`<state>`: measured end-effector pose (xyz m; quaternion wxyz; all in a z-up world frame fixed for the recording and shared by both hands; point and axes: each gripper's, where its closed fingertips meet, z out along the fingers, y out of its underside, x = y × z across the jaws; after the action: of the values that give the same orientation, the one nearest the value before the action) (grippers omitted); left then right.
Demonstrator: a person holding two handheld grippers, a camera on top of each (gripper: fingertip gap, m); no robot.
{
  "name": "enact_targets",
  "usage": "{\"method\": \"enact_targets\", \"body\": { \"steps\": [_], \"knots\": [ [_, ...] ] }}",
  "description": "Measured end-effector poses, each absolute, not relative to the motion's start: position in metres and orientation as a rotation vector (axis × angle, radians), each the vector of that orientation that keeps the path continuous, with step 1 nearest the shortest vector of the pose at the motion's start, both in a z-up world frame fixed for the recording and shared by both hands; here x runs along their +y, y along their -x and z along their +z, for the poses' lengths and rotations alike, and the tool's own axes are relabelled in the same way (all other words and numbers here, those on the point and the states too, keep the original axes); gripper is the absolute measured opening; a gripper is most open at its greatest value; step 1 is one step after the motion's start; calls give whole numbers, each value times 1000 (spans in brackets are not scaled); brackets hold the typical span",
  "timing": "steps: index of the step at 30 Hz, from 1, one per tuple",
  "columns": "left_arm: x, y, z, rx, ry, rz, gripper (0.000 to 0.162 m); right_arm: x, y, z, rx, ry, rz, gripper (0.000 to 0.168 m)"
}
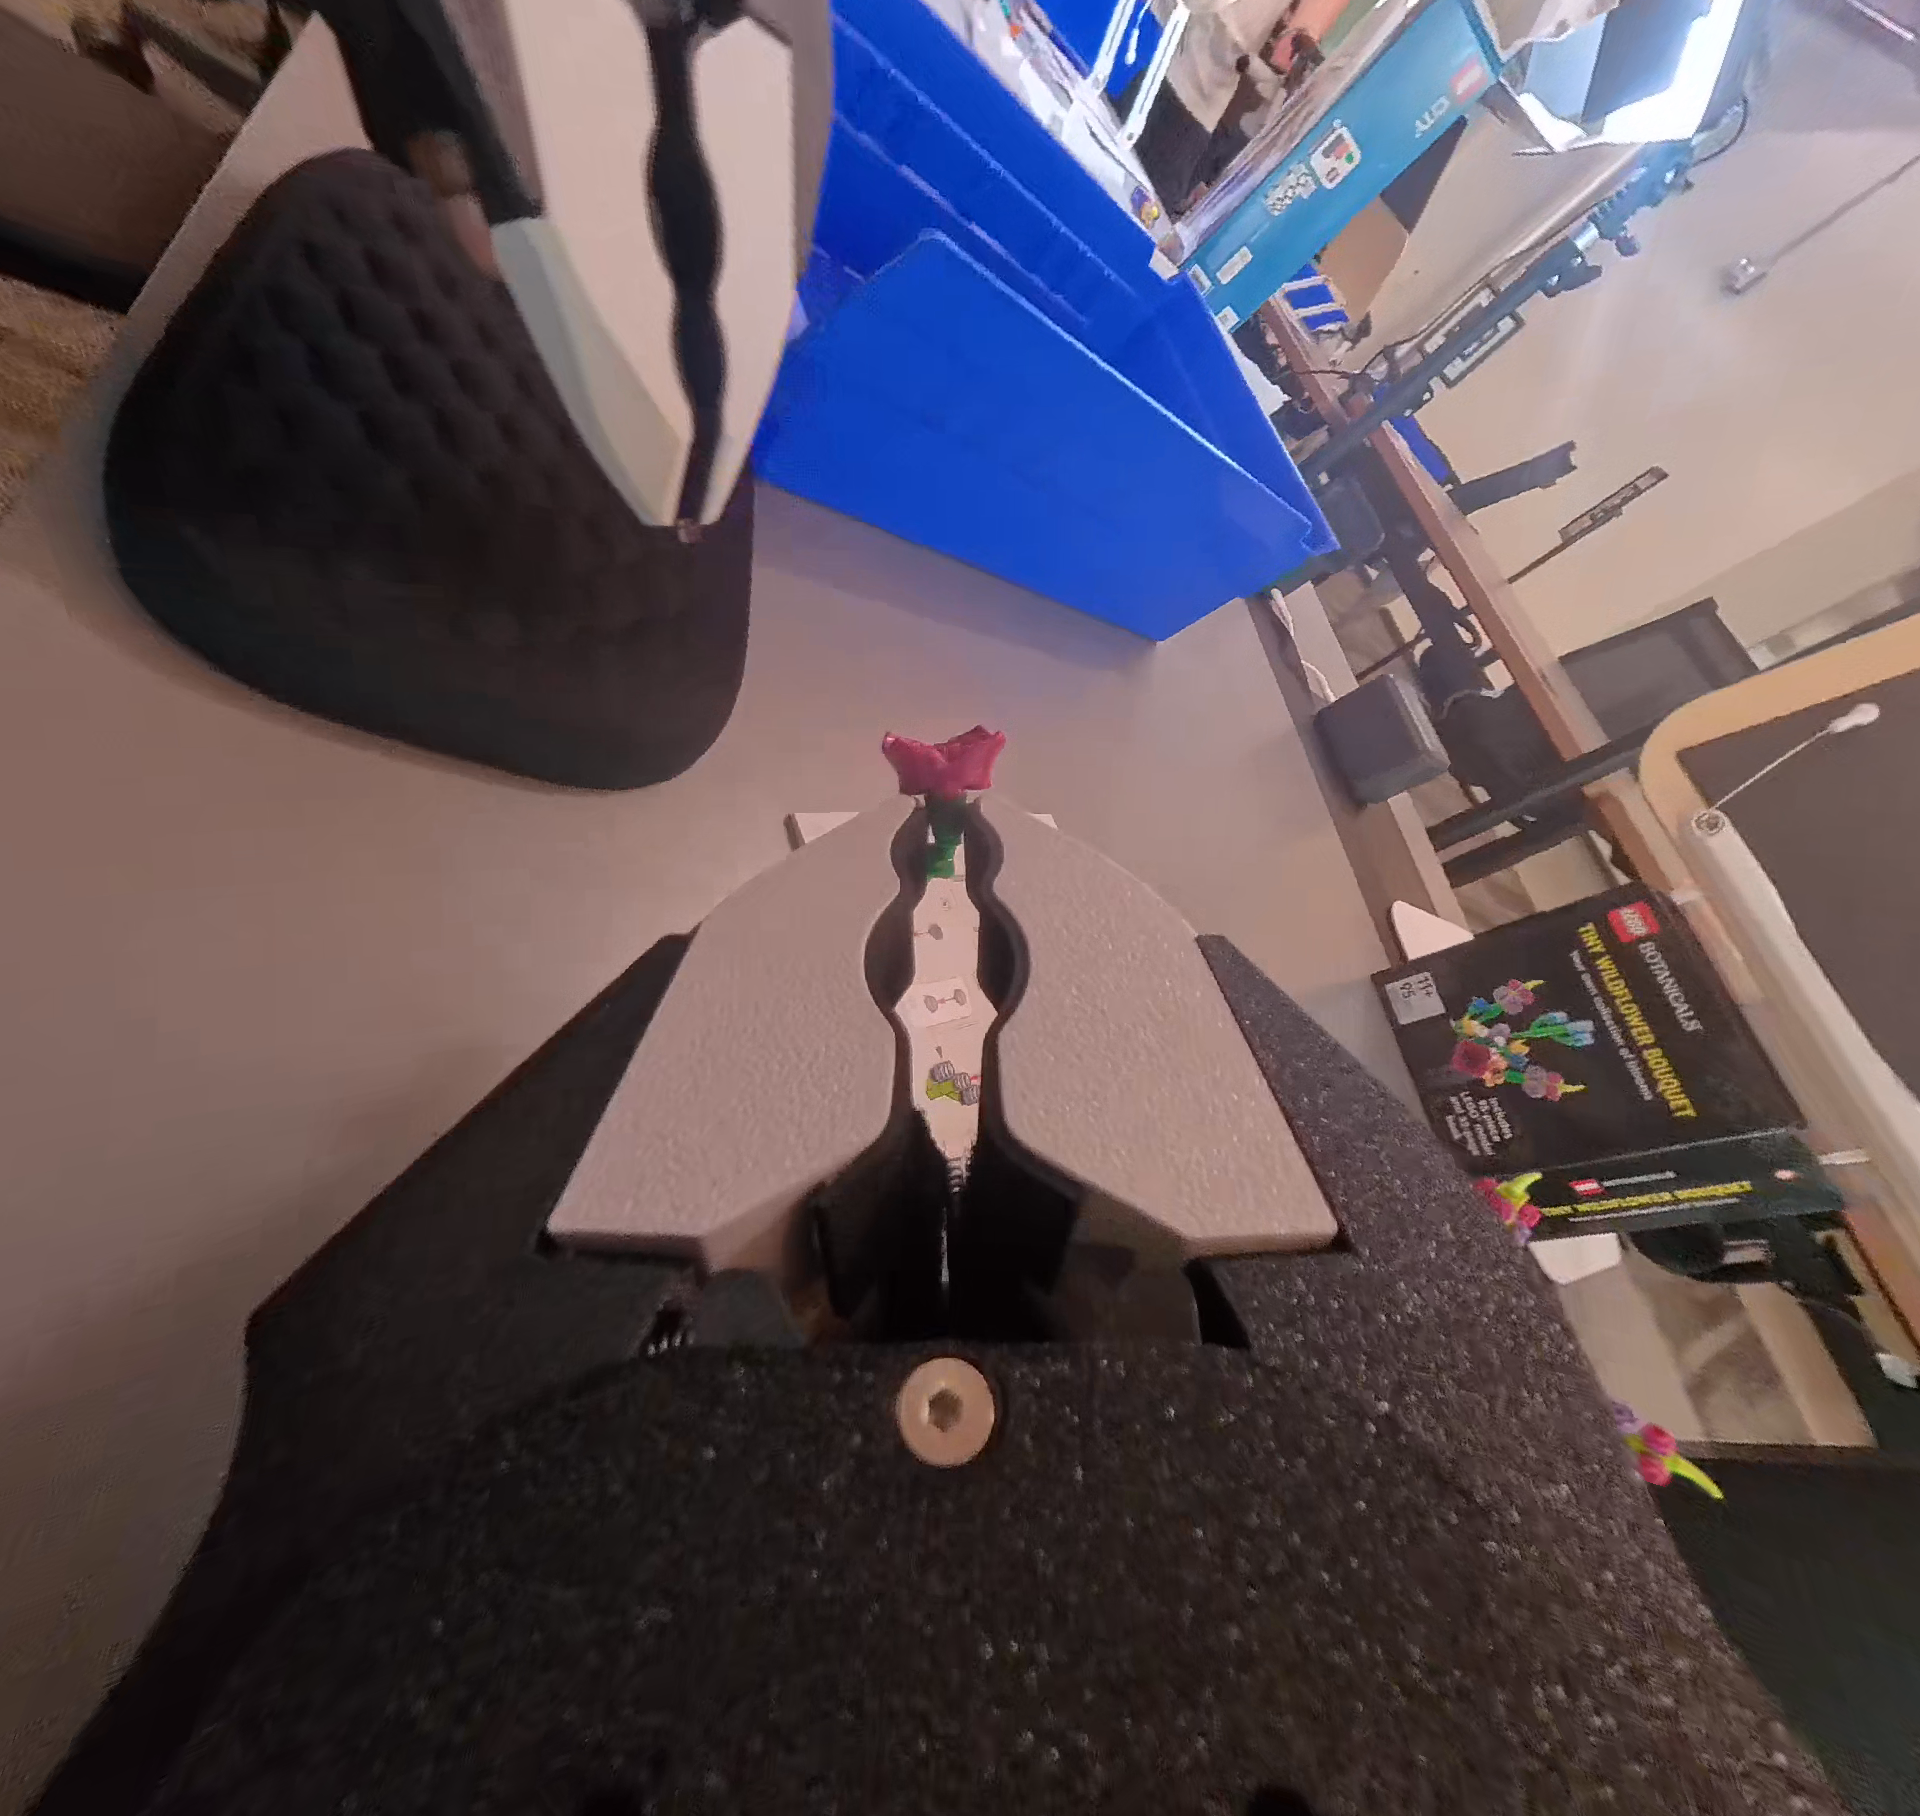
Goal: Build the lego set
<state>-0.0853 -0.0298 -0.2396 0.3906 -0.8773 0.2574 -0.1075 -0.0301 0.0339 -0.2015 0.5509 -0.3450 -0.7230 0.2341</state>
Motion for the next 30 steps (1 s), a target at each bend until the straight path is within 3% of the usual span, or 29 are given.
{"method": "enact_targets", "body": {
  "steps": [16,30],
  "knots": [
    [-45,93,-263,673,2367,-359,5,43,29,-196,-1641,900,693,7],
    [-37,97,-265,677,2369,-492,5,77,9,-162,-1256,1115,1282,6]
  ]
}}
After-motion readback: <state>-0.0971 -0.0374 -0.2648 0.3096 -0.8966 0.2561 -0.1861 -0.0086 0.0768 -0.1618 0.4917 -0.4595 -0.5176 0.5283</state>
